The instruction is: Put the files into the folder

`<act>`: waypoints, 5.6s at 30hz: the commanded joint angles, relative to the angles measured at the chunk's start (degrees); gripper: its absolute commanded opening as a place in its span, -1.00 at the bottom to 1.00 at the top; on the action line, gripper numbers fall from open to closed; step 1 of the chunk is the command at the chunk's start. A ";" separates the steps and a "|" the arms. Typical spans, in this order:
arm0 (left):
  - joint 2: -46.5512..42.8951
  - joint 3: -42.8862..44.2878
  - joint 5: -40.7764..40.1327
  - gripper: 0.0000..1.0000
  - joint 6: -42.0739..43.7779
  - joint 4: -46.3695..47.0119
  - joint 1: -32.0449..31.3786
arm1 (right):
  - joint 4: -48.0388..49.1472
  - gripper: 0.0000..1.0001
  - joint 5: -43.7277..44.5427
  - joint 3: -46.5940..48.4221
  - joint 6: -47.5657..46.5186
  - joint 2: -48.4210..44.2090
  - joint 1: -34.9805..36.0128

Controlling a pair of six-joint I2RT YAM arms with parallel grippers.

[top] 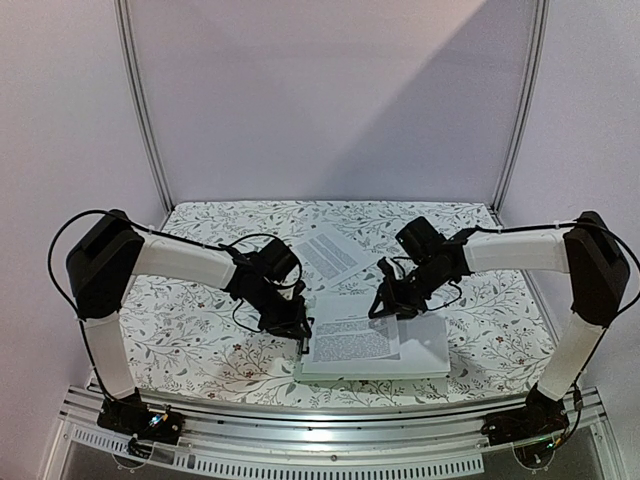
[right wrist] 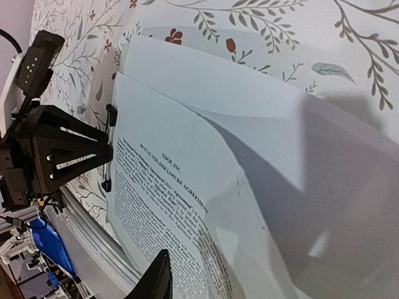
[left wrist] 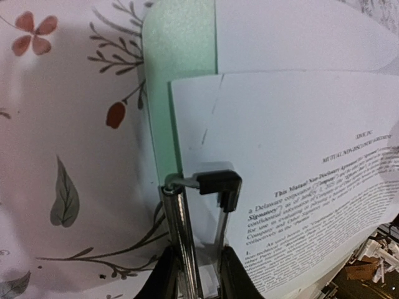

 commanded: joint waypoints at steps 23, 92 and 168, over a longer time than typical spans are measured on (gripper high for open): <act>6.10 -3.36 -8.74 -1.00 -1.94 -4.66 1.08 | -15.77 0.40 20.51 -12.12 -5.30 -20.71 -9.55; 2.86 28.52 -30.80 0.74 17.30 -9.34 9.24 | 7.68 0.43 22.49 -1.78 -13.86 -10.10 -8.96; 25.76 23.41 10.86 0.16 -17.34 50.30 20.43 | 29.05 0.49 7.86 15.19 -0.99 33.15 -9.60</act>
